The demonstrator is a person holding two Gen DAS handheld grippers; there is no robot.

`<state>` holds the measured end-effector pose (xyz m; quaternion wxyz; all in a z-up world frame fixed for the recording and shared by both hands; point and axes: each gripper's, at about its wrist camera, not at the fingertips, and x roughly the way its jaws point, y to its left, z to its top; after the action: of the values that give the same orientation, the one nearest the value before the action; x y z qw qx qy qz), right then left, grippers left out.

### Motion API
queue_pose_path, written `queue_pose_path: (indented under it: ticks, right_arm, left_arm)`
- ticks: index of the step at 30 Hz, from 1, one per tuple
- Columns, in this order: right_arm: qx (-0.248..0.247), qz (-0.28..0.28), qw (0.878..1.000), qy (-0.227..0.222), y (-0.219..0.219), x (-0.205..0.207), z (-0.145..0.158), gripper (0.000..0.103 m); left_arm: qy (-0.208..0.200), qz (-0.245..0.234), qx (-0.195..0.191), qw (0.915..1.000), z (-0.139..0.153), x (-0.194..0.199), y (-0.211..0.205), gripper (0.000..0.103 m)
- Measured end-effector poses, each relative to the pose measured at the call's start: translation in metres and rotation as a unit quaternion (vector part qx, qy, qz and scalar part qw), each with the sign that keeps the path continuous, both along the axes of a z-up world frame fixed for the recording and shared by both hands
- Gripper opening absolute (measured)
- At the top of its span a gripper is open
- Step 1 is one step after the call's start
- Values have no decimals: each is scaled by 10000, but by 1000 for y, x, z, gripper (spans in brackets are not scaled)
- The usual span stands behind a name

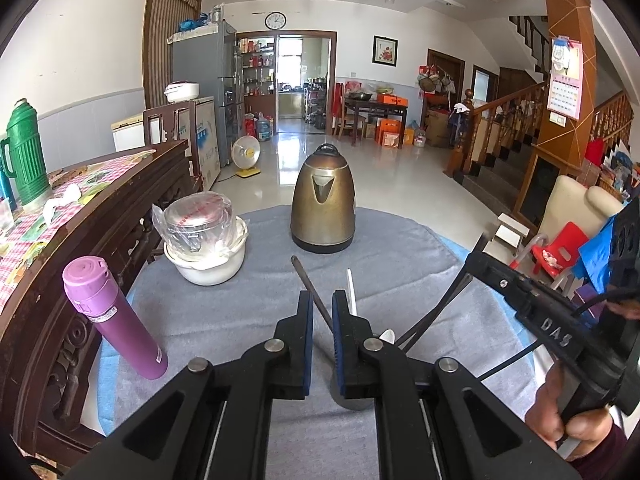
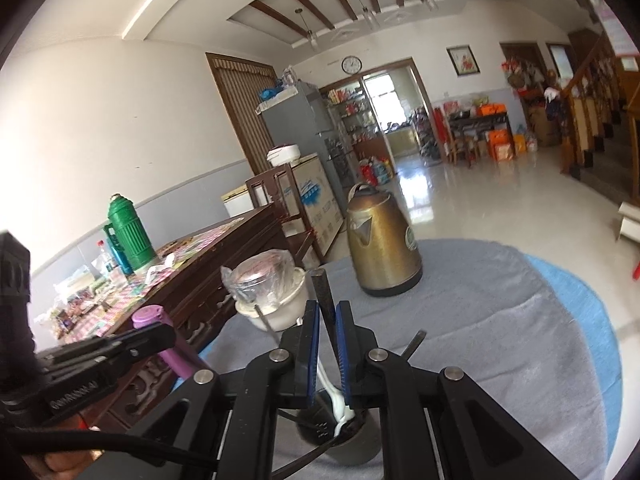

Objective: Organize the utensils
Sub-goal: 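Carry the chopsticks over the cup with both grippers and open them to drop, then move the left gripper to the last dark chopstick and close on it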

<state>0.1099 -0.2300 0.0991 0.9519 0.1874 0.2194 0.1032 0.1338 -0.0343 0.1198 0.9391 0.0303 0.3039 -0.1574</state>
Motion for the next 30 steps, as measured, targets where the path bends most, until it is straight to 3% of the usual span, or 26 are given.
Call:
queue_pose_path:
  ticks: [5, 10, 14, 18, 22, 30]
  right_arm:
    - [422, 43, 9991, -40, -12, -7, -6, 12]
    - [705, -161, 9970, -291, -36, -34, -13, 14]
    - [876, -431, 9949, -268, -63, -55, -29, 16]
    - [1100, -710, 9914, 58, -90, -69, -61, 26]
    - [1233, -783, 9876, 580, -106, -71, -104, 26]
    - [1244, -939, 9822, 1049, -112, -68, -169, 26]
  left_arm:
    - [4, 72, -66, 10000, -9, -4, 12, 41]
    - [44, 286, 5, 9996, -32, -14, 34, 47]
    - [309, 452, 191, 9983, -66, -22, 51, 48]
    - [783, 510, 312, 9951, -106, -27, 58, 48]
    - [1311, 429, 378, 9897, -148, -40, 52, 48]
    - [1383, 274, 375, 9893, -181, -75, 31, 48]
